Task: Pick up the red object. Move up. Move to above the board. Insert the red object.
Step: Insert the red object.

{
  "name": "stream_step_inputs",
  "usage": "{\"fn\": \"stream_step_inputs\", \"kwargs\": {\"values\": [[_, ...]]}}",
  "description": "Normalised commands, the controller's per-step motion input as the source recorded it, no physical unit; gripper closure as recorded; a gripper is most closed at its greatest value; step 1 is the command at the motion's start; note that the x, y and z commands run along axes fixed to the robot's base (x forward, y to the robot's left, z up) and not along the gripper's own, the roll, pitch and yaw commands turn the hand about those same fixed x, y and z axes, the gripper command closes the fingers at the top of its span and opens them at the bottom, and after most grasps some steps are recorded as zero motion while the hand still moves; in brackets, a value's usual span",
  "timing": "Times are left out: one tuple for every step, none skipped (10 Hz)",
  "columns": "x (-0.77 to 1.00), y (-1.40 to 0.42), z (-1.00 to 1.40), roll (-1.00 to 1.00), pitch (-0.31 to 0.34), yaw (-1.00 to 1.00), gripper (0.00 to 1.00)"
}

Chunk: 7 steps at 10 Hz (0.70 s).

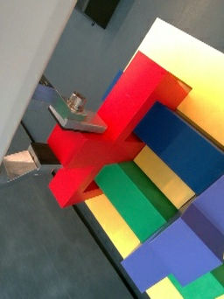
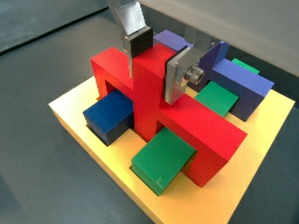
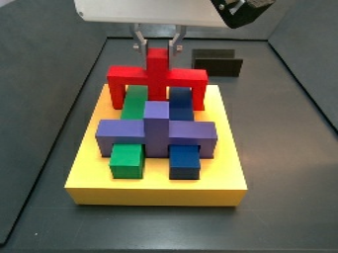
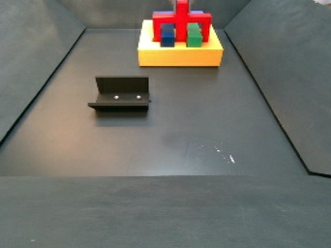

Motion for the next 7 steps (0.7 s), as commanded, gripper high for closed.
{"fn": "stream_step_inputs", "kwargs": {"values": [[0.05,-0.10,-0.05,0.10,-0.236,0.16,1.00],[0.00,-0.01,-0.22,0.04,-0.259,0.13,1.00],[0.00,0.00,-0.40,0.00,-0.224,0.05,1.00],[0.00,0.00,-0.52,0.01,-0.241,0.04,1.00],[-0.02,0.02,-0.49,0.00,-0.194,0.11,1.00],[0.02,-0.03,-0.34,0.01,-0.106,0.16,1.00],[0.62,-0.10,-0.27,0.16,0.047,0.32,1.00]]}}
